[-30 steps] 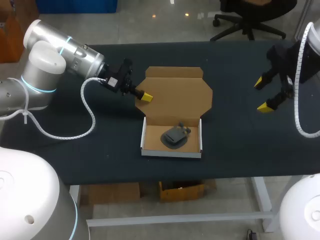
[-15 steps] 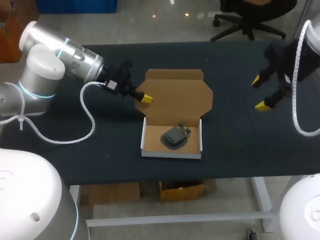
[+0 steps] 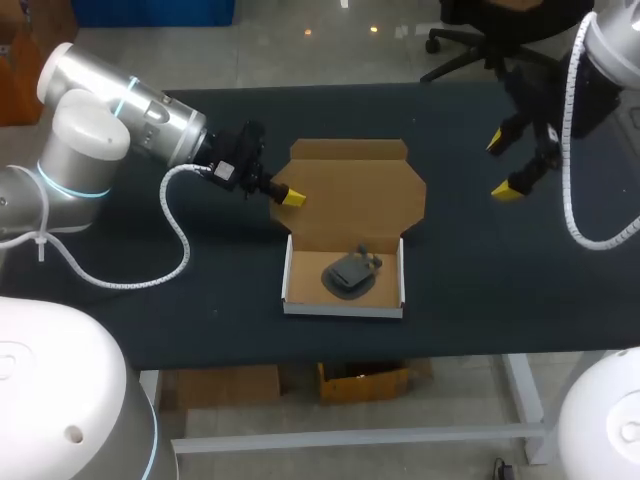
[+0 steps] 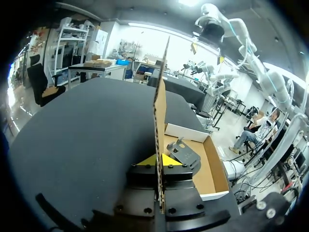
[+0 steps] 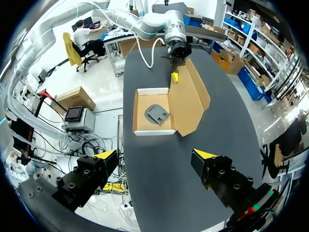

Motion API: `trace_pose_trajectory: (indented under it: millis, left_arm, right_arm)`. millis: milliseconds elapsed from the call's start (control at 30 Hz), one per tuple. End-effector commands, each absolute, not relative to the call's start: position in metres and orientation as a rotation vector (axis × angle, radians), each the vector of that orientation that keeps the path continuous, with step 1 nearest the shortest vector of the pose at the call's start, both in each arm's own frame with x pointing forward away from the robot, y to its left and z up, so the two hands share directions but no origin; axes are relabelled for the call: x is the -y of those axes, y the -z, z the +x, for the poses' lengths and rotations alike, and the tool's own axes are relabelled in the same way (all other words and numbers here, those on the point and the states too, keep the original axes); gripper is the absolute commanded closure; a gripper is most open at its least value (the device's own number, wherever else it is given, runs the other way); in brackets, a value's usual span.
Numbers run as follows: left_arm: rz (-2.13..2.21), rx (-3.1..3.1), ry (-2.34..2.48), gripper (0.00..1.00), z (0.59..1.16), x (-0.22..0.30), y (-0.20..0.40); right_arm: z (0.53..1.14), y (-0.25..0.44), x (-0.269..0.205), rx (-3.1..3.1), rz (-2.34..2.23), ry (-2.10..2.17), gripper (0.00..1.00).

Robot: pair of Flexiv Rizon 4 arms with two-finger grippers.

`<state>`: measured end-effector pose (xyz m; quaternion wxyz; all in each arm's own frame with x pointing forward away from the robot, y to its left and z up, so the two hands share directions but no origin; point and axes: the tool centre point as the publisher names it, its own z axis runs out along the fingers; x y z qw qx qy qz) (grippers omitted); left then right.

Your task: Assemble the packaging by folding the flat box into shape, placing the metal phone stand inside, and closing the box properly

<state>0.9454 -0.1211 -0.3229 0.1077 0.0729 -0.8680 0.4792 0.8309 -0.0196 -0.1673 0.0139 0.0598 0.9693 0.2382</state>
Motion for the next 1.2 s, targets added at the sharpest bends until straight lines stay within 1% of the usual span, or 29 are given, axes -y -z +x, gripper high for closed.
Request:
trace_pose_trajectory:
  millis: [33, 367, 1200]
  left_arm:
    - [0.213, 2.554, -1.41, 1.0, 0.945, 0.122, 0.325]
    - [0.213, 2.554, -1.41, 1.0, 0.945, 0.122, 0.325]
    - [0.095, 2.709, -1.441, 1.0, 0.926, 0.127, 0.327]
  right_arm:
    - [0.846, 0.162, 0.006, -3.061, 0.167, -0.701, 0.0]
    - [0.86, 0.153, -0.017, -3.078, 0.114, -0.669, 0.0]
    - [0.86, 0.157, -0.022, -3.098, 0.103, -0.66, 0.0]
